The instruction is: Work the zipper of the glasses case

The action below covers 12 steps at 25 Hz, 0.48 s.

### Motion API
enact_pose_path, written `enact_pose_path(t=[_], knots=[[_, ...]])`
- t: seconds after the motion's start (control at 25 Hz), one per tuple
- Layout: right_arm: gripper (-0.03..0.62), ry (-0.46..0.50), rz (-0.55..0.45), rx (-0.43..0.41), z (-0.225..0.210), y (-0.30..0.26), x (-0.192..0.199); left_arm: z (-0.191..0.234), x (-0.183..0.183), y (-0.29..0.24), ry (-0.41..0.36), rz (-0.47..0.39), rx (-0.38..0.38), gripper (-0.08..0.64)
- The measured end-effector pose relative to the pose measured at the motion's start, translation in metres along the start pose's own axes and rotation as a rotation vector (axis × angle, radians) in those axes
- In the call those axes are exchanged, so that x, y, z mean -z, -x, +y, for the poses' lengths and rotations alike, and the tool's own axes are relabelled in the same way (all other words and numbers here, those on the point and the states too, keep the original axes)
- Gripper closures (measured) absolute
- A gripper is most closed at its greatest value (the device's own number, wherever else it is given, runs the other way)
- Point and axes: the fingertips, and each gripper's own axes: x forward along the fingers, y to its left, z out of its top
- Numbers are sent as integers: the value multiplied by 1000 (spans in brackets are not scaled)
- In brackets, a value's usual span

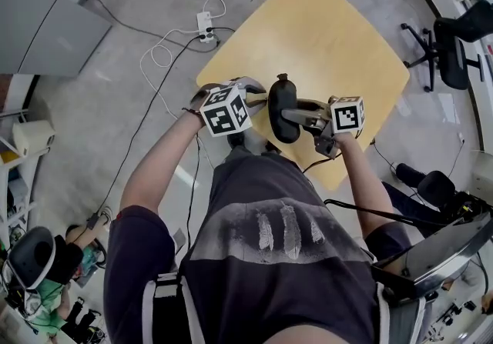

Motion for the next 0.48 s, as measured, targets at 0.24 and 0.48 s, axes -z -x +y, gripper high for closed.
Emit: enact_pose_path(t=[0.24, 0.48], knots=[[354, -6, 39, -76, 17, -5, 3, -9, -4, 10, 60, -46, 104, 437], [354, 13, 40, -68, 17, -3, 0, -21, -11, 16, 17, -60, 134, 485]])
